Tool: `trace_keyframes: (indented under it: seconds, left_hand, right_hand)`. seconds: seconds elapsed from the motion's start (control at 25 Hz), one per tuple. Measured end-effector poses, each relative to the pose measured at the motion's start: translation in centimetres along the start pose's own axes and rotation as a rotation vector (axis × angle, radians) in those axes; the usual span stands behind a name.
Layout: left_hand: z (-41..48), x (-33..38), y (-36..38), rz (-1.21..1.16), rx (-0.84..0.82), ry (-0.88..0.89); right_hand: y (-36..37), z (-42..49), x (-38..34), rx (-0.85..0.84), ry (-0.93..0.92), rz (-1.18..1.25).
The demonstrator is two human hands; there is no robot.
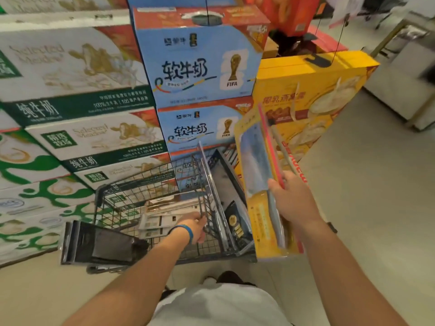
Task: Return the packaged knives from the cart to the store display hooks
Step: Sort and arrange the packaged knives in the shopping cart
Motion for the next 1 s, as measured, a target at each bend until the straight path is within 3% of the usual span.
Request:
trace_keyframes:
  seconds: [0.24,0.48,0.6,0.72,0.84,0.92,1.0]
  left_hand:
    - [0.1,-0.6,-0.4,-0.041,-0.009,-0.078]
    - [0.6,-1.5,-0.9,0.095,-0.027,-0.059]
    - [0.8,-4.3,-1.9,0.255,0.033,-0.005]
    - [1.2,-9.8,-4.0,0.209,0.104,-0.034]
    - [2.5,-14.4,-6.1,0.142,0.137,-0.058]
    - [3.9,-16.6,-7.6,0.172,0.153,-0.04]
    - [5.5,-18.5,-8.7,0.303,0.177,0.0]
  right_hand:
    - [7.3,2.0,0.2,-0.283,0.064,-0.474]
    - [15.2,5.3,-0.8,-0.421,0.072,-0.598]
    - [16.6,4.8,0.4,-0.307,0.019,-0.573]
    - [16.9,4.4,-0.6,-0.138,-0.08,-0.567]
    - [17.2,2.2,-5.7,0.036,-0.328,-0.264]
    - [19.0,-1.4,-8.8,-0.01,-0.477,-0.024]
    - [23.1,-5.3,-9.7,-0.236,-0.52,0.028]
Point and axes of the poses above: each hand's wrist, its own z-axis towards the middle knuckle, its own y-axis out of the palm, x = y × z, the point moved 7 cm from there along z, towards the middle knuckle, and after that the axes turned 6 degrees about x, right-handed, at the moved point
